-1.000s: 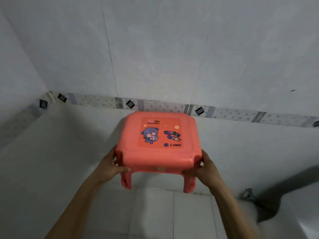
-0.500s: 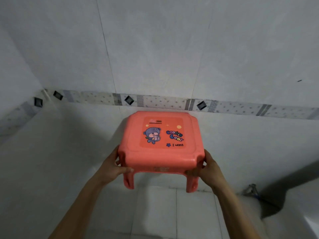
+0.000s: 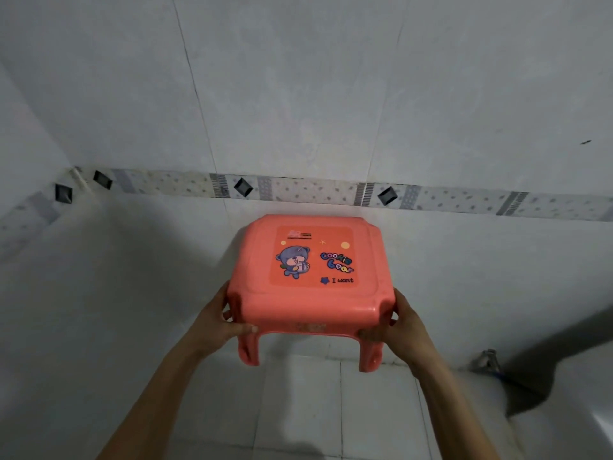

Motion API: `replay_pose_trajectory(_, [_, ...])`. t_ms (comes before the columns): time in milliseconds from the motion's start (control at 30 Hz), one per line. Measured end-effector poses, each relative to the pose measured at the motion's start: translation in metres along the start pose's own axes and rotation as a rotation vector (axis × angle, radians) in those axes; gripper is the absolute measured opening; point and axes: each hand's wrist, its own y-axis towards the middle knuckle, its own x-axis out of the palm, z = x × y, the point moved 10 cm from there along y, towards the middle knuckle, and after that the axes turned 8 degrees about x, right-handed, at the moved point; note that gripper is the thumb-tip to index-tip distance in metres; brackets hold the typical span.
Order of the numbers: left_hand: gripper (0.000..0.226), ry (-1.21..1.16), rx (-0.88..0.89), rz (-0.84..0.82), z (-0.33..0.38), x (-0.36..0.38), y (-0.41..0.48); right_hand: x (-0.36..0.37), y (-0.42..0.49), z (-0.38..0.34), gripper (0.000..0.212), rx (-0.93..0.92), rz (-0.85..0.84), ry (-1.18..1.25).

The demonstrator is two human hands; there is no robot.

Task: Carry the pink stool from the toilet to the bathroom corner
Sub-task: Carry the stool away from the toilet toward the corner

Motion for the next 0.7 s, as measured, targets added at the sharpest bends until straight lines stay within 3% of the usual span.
replay_pose_trajectory(700, [0.119,-0.009,-0.017,-0.012,-0.032,0.008,0.005,0.011,0.016,0.024,0.09,0.027,0.009,-0.021])
